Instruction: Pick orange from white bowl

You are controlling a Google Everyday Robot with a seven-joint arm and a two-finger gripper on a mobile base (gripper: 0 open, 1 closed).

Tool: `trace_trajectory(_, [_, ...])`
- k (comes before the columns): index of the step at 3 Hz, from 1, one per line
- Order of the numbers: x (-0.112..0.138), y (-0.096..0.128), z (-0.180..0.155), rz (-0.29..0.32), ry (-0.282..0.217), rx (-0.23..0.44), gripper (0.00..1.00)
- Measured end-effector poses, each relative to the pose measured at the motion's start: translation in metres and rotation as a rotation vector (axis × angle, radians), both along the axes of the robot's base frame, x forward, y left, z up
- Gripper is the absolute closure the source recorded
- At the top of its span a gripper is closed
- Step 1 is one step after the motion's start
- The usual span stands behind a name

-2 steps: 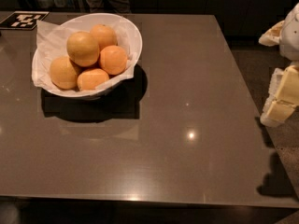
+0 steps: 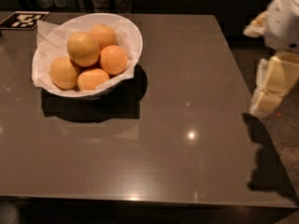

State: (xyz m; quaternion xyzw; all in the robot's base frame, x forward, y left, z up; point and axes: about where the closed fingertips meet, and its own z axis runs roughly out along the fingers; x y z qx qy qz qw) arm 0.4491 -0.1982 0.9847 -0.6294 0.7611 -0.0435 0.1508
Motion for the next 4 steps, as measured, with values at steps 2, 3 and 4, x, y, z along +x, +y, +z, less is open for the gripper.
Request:
trace_trajectory(2, [0.025,0.042,0.016,0.118,-0.024,-0.047,0.00])
trace_trajectory(3, [0.031,0.051,0.020,0.147,-0.059,-0.040,0.00])
trace_trajectory(4, [0.053,0.090,0.037,0.292,-0.115,-0.058,0.00])
